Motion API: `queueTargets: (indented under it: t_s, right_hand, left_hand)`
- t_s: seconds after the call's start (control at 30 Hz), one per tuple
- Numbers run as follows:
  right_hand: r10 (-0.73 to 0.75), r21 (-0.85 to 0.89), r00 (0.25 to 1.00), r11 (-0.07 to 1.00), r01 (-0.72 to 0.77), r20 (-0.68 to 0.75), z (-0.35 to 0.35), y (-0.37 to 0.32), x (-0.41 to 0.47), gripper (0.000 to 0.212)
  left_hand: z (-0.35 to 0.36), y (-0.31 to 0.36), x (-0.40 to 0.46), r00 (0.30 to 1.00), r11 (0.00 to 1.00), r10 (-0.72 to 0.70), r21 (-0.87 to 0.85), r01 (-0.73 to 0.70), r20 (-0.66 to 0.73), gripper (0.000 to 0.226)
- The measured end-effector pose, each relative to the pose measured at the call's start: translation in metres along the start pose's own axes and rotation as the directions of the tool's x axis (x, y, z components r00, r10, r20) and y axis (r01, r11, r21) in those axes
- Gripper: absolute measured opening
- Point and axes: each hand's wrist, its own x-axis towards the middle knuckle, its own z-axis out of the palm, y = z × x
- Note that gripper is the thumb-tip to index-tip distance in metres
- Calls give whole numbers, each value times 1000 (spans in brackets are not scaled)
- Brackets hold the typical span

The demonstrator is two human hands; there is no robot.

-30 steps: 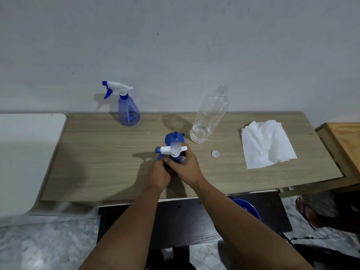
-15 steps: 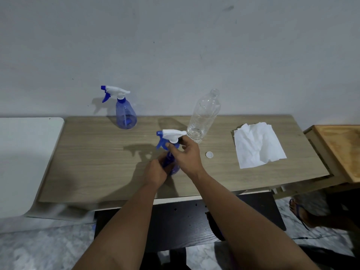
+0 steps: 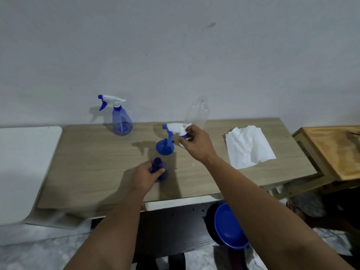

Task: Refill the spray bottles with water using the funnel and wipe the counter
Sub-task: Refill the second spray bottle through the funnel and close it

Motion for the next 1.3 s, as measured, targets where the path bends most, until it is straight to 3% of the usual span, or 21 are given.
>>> queueTargets:
  t_s: [0.17,0.33,0.53,0.7,0.87,0.93,1.03,1.2,1.3]
  right_hand:
    - [221,-332,963,930,-161,152,21,63,-18,37]
    - [383,-485,893,843,-232,238,36,95,-29,35]
    - [336,-620,916,773,-135,219,46,97,-21,43]
    - [143,-709,974,705,24,176,45,68,-16,48]
    - [-17,-619,949,755,219,315,61,19,24,47]
    - [10,-636,917,724,269,399,73,6,48,50]
    - [78,-725,859,578,374,506,93,-3,80,55]
    - [252,-839,822,352,414,511,117,3,100,61]
    - [306,-843,801,351,408,515,122,14,101,68]
  left_hand:
    - [-2,-11,-3,998,998,56,-29,-57,-14,36]
    - [0,-12,-3,999,998,46,-47,-46,-8,43]
    - [2,-13,0,999,998,43,-52,-43,-14,41]
    - [-1,-13,1,996,996,91,-25,-91,-15,43]
    - [-5,-12,4,995,995,101,-15,-101,-16,38]
    - [-3,-15,4,995,995,97,26,-96,-38,34]
    - [0,-20,7,996,996,71,56,-68,-46,32]
    - [4,-24,14,1000,986,11,169,-14,18,49]
    - [4,-26,16,1000,989,-10,151,9,4,52]
